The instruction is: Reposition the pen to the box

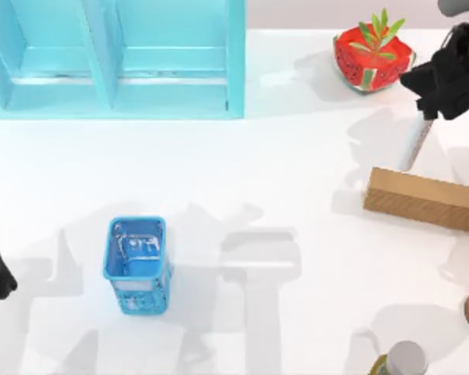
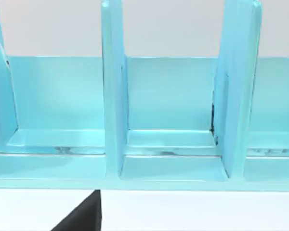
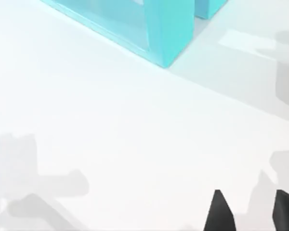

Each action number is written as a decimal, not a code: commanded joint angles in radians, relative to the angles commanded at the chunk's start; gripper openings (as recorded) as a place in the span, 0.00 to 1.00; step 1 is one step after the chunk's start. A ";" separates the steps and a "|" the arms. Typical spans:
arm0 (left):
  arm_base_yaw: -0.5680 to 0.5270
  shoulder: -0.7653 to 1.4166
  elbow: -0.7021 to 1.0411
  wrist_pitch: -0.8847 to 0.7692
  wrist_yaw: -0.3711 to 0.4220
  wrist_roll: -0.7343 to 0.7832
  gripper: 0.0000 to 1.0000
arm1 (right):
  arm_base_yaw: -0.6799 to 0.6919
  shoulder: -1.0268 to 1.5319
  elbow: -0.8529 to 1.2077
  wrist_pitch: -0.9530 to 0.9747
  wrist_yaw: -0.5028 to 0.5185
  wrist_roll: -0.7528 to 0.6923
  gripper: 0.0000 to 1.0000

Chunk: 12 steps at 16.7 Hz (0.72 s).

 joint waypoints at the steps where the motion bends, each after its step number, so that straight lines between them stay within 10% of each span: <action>1: 0.000 0.000 0.000 0.000 0.000 0.000 1.00 | -0.083 -0.014 0.002 -0.036 -0.031 -0.049 0.00; 12: 0.000 0.000 0.000 0.000 0.000 0.000 1.00 | -0.841 -0.191 -0.040 -0.353 -0.292 -0.485 0.00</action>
